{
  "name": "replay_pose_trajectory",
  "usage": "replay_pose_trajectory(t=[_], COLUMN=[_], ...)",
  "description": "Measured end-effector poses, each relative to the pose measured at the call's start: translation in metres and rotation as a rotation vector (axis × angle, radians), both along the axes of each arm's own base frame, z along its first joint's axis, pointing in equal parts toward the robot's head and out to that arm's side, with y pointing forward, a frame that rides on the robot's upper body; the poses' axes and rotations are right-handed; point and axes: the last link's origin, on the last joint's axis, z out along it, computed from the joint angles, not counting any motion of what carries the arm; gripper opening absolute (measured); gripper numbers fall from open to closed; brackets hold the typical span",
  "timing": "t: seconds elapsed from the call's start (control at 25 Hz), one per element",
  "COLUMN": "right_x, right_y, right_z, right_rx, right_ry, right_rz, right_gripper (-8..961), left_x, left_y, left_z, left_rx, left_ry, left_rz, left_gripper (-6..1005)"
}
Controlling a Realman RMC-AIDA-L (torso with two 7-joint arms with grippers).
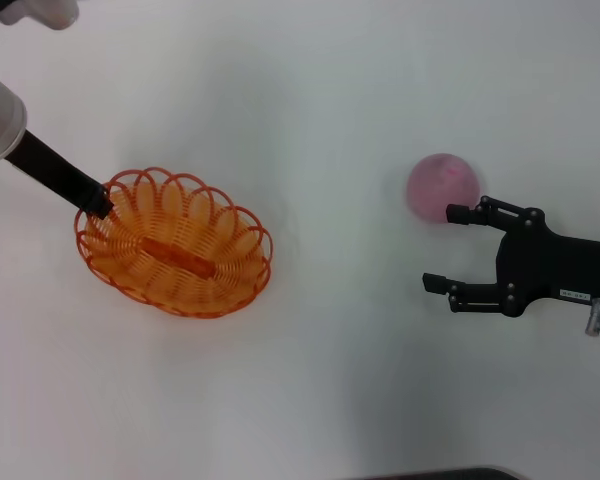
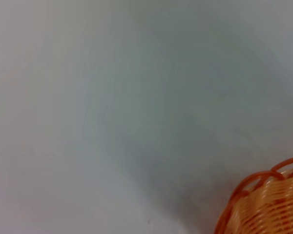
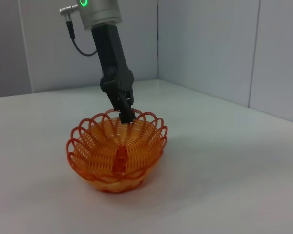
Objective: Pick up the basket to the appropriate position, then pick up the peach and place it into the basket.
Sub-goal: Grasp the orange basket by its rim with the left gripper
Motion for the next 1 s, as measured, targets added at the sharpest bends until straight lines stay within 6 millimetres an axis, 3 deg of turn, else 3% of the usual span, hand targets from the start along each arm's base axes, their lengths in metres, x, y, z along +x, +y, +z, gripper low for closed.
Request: replay_pose_trajectory(t=[0.32,1.0], right_x=[-0.007,-0.009], right_y=[0.001,0.003], right_z=[0.001,0.001], right_rx=[-0.017,-0.018], right_ry=[0.037,0.038], right_rz=[0.014,0.020], right_gripper=[923,922], left_x=[0.007,-0.019], left_y=[-0.006,-0.018], left_z=[0.012,0.022], left_rx=[-0.025,0.022], left_ry=[-0.118,-0.371], left_rz=[0.115,0.376], left_gripper=[76,55])
